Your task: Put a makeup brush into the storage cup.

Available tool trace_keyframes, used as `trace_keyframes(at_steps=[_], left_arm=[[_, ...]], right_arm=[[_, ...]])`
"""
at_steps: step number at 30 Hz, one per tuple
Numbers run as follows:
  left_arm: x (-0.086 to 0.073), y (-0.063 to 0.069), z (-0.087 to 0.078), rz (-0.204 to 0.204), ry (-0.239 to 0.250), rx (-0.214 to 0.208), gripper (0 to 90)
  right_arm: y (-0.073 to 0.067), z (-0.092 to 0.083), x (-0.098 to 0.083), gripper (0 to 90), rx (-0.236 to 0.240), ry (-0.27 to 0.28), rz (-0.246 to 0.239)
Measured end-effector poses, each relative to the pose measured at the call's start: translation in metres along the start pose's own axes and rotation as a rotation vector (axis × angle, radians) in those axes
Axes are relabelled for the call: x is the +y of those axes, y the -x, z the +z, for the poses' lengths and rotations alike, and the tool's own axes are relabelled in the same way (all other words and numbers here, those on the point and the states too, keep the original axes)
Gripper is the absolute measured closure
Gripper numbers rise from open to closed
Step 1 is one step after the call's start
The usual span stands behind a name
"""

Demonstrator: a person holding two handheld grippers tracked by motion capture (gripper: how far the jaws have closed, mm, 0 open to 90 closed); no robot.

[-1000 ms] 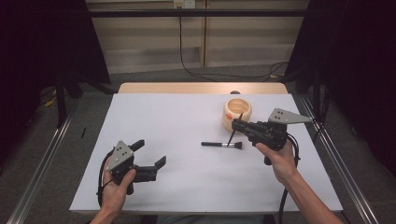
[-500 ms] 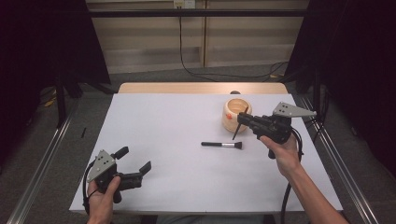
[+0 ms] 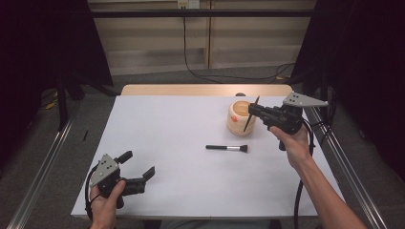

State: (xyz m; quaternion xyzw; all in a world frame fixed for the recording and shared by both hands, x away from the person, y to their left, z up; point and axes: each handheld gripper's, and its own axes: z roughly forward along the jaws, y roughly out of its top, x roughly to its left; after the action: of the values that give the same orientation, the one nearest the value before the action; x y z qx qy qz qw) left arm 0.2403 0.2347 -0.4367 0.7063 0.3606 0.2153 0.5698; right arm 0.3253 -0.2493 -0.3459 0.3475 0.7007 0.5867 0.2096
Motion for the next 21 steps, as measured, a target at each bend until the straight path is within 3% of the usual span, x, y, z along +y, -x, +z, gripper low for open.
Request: trace_keyframes(at_steps=[11,21], left_arm=[[0.001,0.005,0.0,0.036,0.015,-0.014,1.1],[0.001,0.005,0.001,0.03,0.003,-0.026,1.1]], right_arm=[[0.015,0.004,0.022,83.1,-0.049,0.014,-0.016],[0.026,0.015,0.04,83.2,-0.087,0.026,-0.023]])
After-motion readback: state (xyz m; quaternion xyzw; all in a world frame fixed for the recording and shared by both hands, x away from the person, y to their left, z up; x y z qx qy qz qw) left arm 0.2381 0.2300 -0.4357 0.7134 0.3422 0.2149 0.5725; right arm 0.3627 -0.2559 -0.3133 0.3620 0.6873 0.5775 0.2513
